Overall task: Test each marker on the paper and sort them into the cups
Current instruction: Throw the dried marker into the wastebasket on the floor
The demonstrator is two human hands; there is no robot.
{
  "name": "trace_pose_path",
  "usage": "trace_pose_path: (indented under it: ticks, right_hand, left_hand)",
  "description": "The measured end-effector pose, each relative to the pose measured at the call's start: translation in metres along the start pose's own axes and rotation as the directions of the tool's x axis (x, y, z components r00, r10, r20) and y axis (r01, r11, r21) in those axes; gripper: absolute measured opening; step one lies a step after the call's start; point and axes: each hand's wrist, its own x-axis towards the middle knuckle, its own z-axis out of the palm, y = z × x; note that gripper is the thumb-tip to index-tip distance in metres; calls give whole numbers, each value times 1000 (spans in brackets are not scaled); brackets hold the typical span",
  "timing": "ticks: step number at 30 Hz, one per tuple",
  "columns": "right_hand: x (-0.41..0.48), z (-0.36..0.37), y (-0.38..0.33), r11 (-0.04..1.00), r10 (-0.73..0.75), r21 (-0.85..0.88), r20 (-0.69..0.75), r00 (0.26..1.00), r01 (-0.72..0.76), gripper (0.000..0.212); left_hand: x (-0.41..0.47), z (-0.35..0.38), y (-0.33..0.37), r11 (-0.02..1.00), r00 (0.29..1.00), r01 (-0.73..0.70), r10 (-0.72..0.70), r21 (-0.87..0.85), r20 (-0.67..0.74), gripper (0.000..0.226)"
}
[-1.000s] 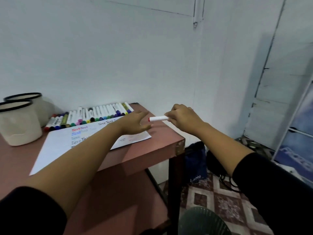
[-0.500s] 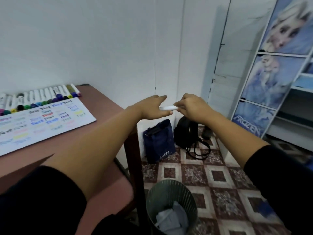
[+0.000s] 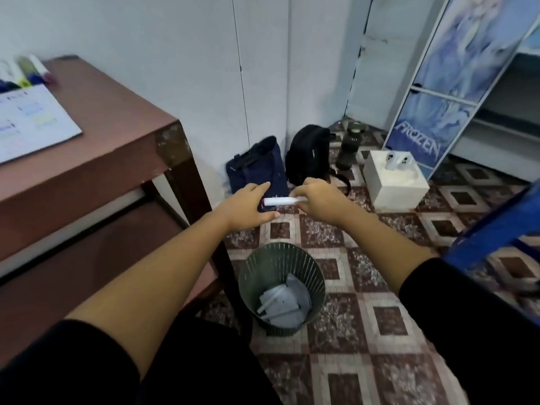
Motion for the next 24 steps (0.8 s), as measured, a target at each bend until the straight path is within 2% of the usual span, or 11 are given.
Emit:
trace_pose_path:
  ticks: [9, 16, 24]
  right_hand:
    - [-14, 96, 10, 995, 72, 55, 222, 972, -86, 30]
    - [-26, 158, 18, 986, 110, 74, 390, 914, -150, 28]
    - [-34, 196, 9, 972, 115, 132, 448, 886, -192, 29]
  left_hand:
    - [-8, 97, -26, 991, 982, 110, -96, -79, 162, 82]
    - [-7, 138, -40, 985, 949, 156, -128, -77, 288, 82]
    - [-9, 153, -49, 983, 925, 174, -144, -54, 353, 82]
